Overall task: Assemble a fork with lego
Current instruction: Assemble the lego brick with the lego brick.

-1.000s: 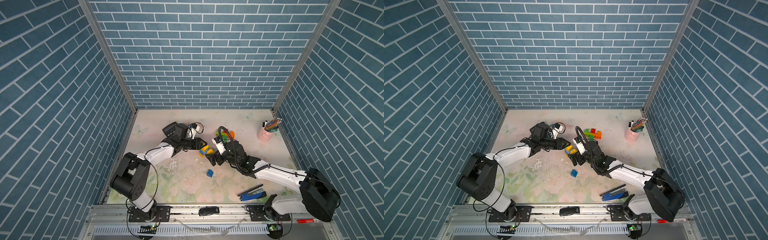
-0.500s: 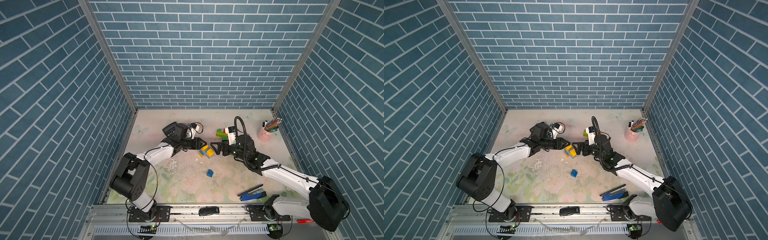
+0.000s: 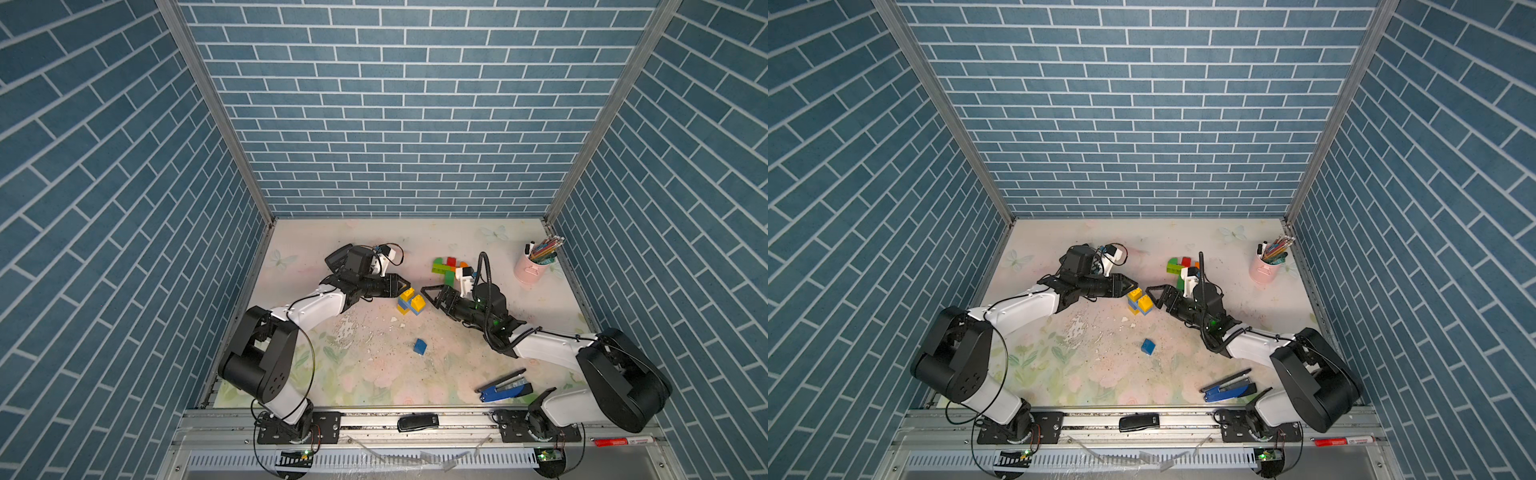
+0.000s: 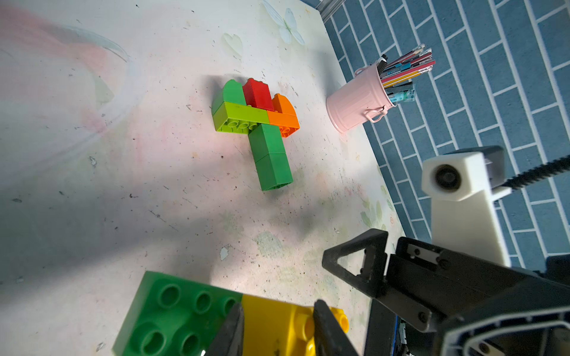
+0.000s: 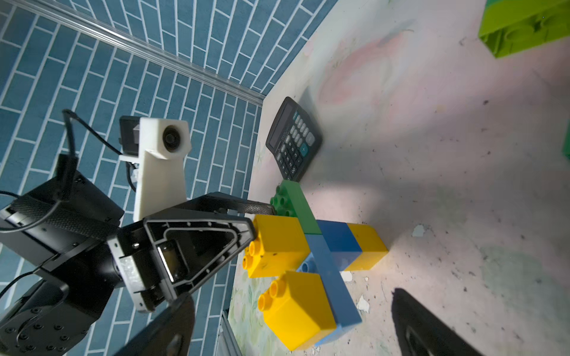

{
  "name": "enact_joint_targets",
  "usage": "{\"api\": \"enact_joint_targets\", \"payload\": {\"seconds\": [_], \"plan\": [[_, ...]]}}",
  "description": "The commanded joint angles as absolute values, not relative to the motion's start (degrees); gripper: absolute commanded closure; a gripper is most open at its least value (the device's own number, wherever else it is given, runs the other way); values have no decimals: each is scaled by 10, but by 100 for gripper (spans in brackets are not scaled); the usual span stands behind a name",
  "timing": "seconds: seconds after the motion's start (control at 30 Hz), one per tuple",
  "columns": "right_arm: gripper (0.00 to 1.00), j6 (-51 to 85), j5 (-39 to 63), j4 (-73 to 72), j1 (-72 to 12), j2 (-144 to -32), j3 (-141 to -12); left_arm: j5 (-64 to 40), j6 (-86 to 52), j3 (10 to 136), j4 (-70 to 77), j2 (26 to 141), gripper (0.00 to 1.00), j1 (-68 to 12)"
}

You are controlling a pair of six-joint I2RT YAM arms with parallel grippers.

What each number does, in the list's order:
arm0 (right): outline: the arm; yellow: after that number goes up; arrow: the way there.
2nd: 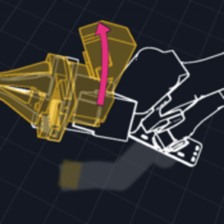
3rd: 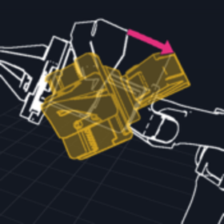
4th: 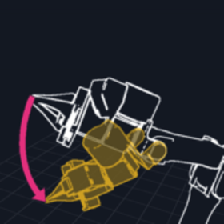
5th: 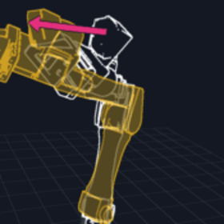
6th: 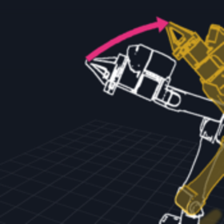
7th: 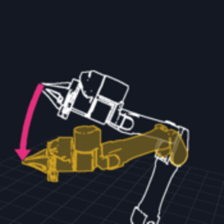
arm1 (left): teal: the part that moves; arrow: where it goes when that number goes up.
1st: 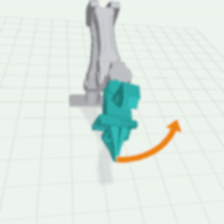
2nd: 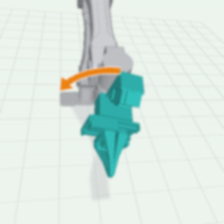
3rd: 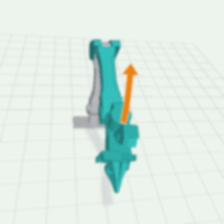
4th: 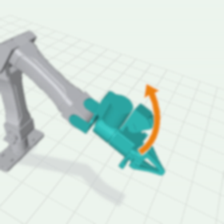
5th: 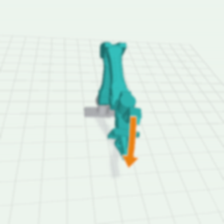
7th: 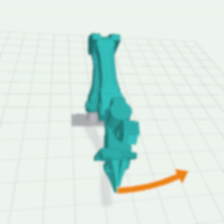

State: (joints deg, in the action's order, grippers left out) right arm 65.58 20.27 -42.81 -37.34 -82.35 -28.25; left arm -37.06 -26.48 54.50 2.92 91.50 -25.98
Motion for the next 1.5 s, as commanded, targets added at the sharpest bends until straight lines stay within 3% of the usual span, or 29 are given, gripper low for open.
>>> {"api": "enact_joint_targets", "payload": {"seconds": [0.0,0.73,1.47], "plan": [[2,716,206,-499,-374,-836,-278,-354,-254,532,-11,908,62,-257],[2,814,228,-631,-392,-963,-270,-351,-254,533,-14,905,62,-256],[12,824,249,-653,-398,-1001,-289,-353,-253,536,-17,908,62,-255]]}}
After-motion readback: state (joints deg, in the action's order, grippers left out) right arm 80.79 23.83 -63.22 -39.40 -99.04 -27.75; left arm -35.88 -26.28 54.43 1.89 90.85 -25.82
